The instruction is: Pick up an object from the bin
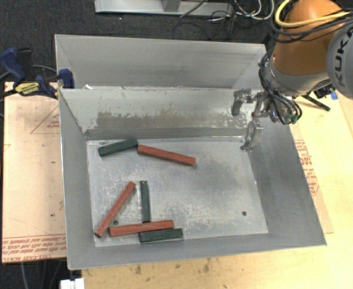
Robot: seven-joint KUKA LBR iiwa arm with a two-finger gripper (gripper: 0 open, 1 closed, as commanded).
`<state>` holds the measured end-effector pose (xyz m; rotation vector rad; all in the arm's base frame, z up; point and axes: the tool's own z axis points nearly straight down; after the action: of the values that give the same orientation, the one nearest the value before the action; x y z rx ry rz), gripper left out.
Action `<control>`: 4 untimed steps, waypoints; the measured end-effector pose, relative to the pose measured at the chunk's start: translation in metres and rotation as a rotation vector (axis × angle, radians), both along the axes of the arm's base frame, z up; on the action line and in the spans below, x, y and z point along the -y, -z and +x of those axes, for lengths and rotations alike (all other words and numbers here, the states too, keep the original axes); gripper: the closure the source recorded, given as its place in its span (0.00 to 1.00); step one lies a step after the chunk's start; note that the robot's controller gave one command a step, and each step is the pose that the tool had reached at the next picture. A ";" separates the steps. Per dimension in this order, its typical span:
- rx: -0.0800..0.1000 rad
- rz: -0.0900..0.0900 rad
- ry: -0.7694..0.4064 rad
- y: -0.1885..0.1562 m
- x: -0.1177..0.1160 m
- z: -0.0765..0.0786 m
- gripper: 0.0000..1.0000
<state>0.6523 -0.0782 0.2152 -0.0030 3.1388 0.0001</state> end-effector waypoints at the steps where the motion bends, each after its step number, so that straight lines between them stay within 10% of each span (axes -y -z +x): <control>1: -0.011 0.002 -0.019 0.103 -0.035 -0.044 0.00; 2: -0.001 0.004 0.126 0.147 -0.100 -0.006 0.00; 3: 0.001 0.002 0.128 0.144 -0.096 -0.005 1.00; 4: 0.005 0.001 -0.269 0.032 -0.133 -0.017 1.00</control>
Offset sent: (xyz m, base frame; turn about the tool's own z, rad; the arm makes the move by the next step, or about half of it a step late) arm -0.0410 0.0326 -0.0977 -0.0157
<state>0.6354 0.0546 0.1831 -0.4228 3.1053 0.0016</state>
